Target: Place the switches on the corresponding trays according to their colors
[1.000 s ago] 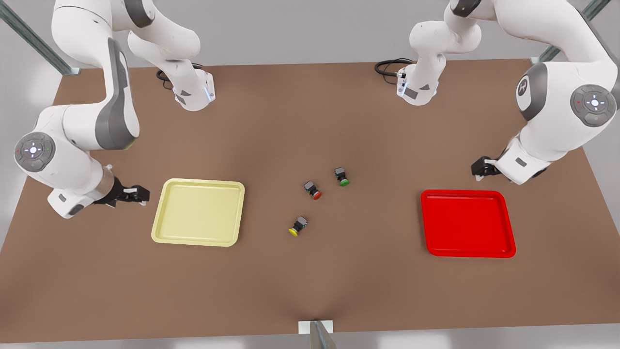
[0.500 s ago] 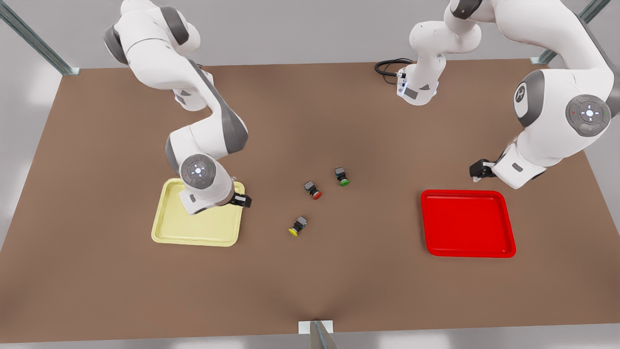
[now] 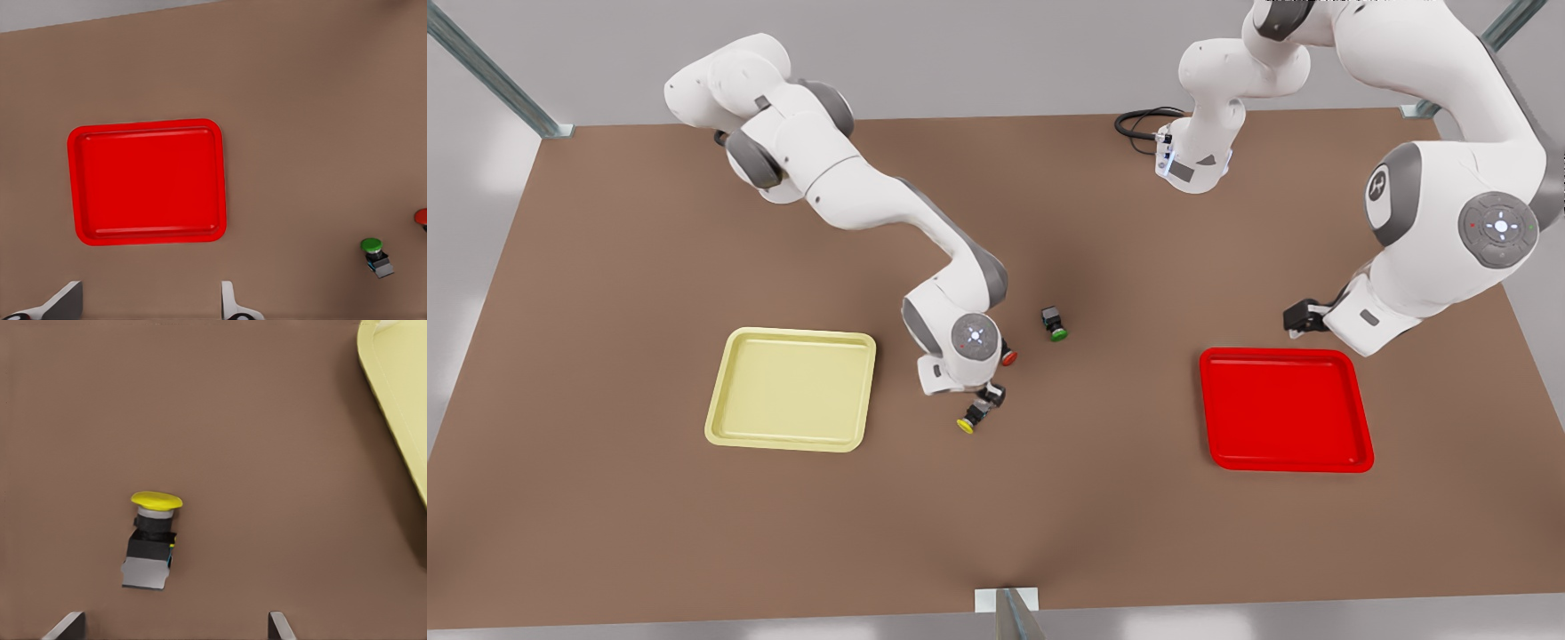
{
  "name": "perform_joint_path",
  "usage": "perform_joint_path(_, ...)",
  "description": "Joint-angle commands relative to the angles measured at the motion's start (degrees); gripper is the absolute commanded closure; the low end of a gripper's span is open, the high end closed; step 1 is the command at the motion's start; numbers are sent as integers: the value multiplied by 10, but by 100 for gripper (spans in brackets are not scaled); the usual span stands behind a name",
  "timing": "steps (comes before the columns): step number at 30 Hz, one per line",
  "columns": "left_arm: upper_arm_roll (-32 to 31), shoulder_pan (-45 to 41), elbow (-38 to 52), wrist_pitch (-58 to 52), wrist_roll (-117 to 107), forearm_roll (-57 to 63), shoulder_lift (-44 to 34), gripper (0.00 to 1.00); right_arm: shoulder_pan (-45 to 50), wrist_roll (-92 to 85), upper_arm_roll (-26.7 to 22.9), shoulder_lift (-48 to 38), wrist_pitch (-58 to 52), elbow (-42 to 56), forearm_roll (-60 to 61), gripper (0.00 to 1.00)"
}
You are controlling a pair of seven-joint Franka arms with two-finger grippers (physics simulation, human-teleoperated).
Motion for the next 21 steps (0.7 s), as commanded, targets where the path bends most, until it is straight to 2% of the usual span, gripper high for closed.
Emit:
perform_joint_path(1, 0, 0, 0, 0, 0, 0, 0, 0, 4, 3, -3, 1, 5, -1, -1, 0)
perform_joint_path(3, 0, 0, 0, 1, 0, 0, 0, 0, 5, 21, -17, 12, 17, 2, -2, 0)
perform_joint_path(5, 0, 0, 0, 2, 0, 0, 5, 0, 9, 36, -19, 43, 18, 29, -3, 0)
perform_joint_path(13, 1, 0, 0, 2, 0, 0, 5, 0, 25, 55, -22, 97, 81, 33, -2, 0)
perform_joint_path(21, 0, 0, 0, 2, 0, 0, 5, 0, 20, 62, -22, 99, 97, 31, -1, 0)
